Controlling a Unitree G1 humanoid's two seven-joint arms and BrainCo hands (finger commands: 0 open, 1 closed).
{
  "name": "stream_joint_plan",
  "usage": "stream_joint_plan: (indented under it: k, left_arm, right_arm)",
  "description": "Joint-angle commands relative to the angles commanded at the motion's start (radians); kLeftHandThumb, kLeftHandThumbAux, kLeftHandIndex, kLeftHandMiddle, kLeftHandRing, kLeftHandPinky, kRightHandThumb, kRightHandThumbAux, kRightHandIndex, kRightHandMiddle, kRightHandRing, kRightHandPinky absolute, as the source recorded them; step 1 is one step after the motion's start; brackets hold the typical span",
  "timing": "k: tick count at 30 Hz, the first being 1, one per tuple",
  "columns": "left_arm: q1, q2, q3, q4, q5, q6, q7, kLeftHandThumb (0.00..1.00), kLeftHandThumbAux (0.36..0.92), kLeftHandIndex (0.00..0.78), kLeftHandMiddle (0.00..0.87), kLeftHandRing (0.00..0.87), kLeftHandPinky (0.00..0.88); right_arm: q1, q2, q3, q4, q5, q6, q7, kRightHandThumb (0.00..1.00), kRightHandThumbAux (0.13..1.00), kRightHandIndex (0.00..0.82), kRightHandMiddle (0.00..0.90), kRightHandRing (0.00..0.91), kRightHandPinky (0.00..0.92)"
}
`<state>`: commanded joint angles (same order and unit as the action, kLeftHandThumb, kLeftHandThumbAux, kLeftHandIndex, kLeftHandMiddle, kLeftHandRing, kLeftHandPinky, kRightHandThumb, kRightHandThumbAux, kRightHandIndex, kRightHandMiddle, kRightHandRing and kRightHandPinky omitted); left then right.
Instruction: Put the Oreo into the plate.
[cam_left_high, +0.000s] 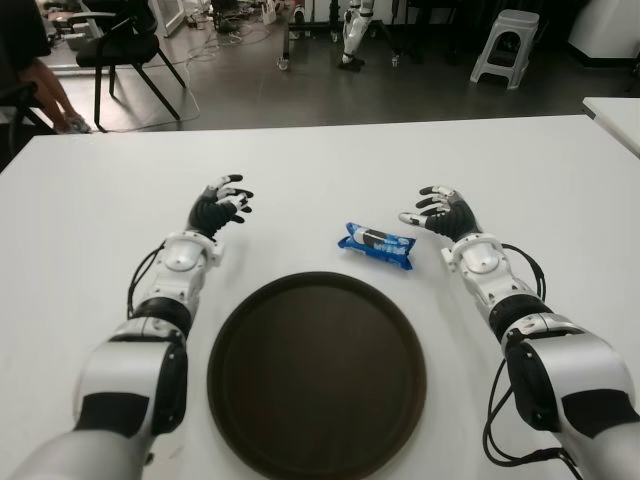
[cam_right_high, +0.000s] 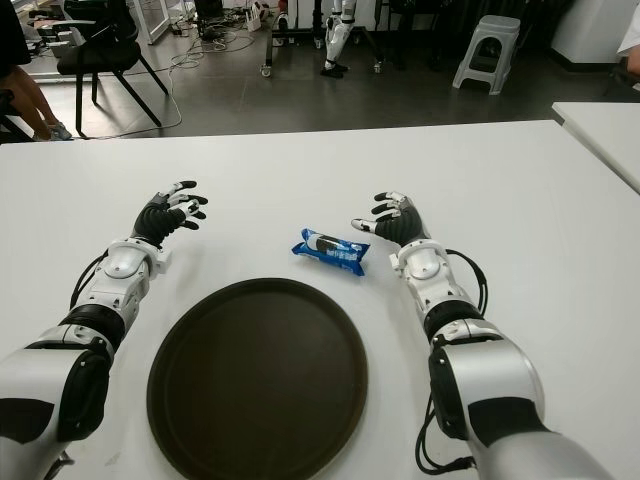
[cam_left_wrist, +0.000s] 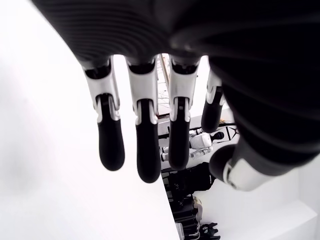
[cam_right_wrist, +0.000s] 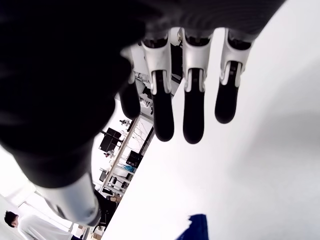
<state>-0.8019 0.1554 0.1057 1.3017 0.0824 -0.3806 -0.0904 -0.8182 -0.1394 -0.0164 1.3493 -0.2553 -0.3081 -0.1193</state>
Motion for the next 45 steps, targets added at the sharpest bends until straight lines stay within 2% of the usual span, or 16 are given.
stream_joint_plan:
  k: [23, 45]
  left_arm:
    - [-0.004, 0.001, -0.008, 0.003, 0.005, 0.015, 0.017, 0.174, 0.658, 0.184, 0.351, 0.419, 0.435]
    - [-0.003, 0.000, -0.004, 0.004, 0.001, 0.014, 0.014, 0.170, 0.650, 0.178, 0.348, 0.410, 0.422]
  right_arm:
    - [0.001, -0.004, 0.015, 0.001, -0.013, -0.004, -0.009, 0.093, 0.811, 0.284, 0.382, 0.368, 0.349]
    - [-0.001, -0.001, 0.017, 0.001, -0.015, 0.009, -0.026, 0.119, 0.793, 0.266, 0.362, 0.350, 0.327]
